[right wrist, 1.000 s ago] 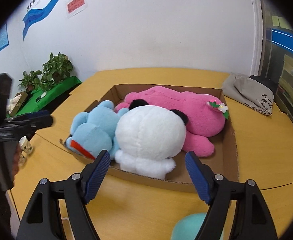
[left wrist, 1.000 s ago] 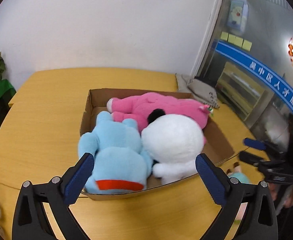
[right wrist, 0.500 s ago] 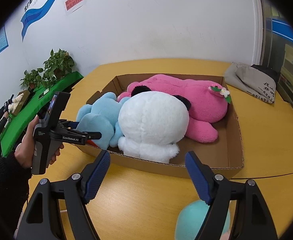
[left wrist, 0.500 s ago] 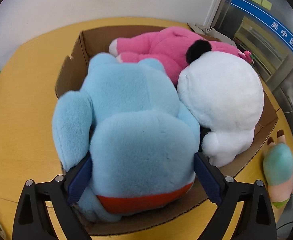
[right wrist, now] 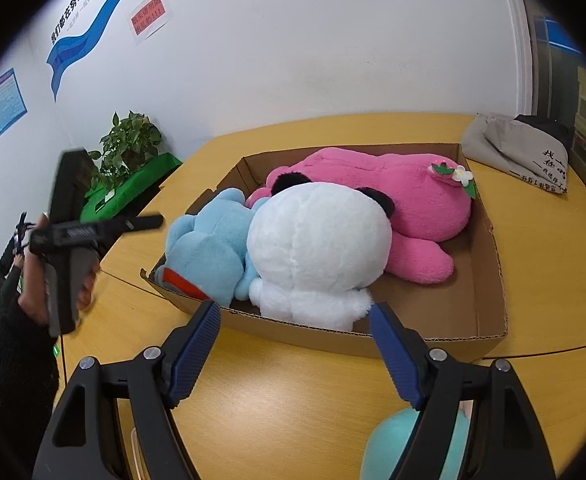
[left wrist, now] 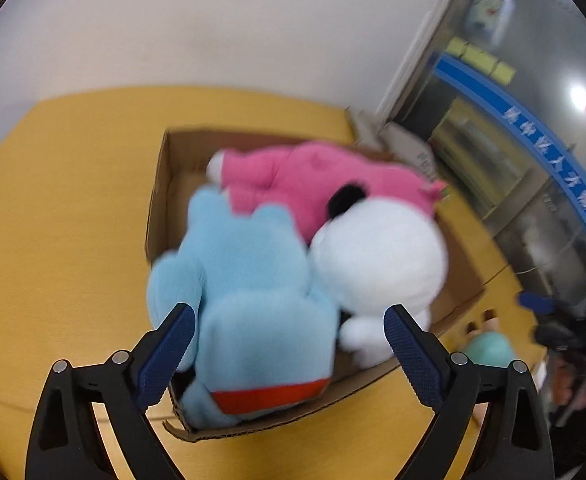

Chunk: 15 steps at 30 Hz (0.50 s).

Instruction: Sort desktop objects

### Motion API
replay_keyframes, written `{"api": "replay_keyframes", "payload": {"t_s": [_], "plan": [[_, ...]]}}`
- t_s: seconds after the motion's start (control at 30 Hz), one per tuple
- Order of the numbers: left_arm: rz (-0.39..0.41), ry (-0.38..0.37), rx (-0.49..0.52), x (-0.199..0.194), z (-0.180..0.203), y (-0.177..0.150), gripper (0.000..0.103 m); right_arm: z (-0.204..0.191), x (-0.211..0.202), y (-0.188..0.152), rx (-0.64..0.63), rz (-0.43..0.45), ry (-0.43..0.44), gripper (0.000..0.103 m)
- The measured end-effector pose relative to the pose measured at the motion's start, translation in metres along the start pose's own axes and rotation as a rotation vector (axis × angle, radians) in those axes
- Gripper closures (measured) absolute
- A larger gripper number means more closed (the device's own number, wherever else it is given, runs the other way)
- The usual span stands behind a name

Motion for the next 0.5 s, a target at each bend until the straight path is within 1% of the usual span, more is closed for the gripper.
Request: {"api": "replay_keyframes", "payload": {"t_s": [0.03,0.07,0.13,0.23,0.27,0.4,0.5], "plan": [[0.005,-0.011,0.007,0.000,0.001,0.007,0.003,0.002,0.001,0.000,0.008,0.002,0.005,0.026],[-0.018,0.000,0.017,0.010,0.001,0.012,0.003,0.003,0.003,0.000,0.014,0.003,0.009,0.026],[-0.095,0.041,0.039,0.040,0.002,0.018,0.004,0.004,0.005,-0.002,0.018,0.000,0.020,0.026],[-0.176,0.036,0.010,0.078,-0.009,0.020,0.007,0.006,0.006,-0.004,0.016,-0.007,0.027,0.026],[-0.188,0.029,-0.001,0.086,-0.012,0.020,0.009,0.009,0.006,-0.005,0.022,-0.008,0.025,0.026],[-0.186,0.003,-0.016,0.096,-0.014,0.016,0.009,0.022,0.008,-0.005,0.052,-0.010,0.021,0.026],[-0.205,0.013,-0.007,0.107,-0.015,0.011,0.009,0.023,0.015,-0.006,0.058,-0.024,0.028,0.026]]}}
Point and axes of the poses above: each gripper's, at about its wrist camera, not at the fingertips, and x roughly the way its jaws point, z to its right, y to its top, the point moved 4 cm from there along x, roughly the way its jaws point, and after that the axes turned 15 degrees about y, right-handed, at the moved point
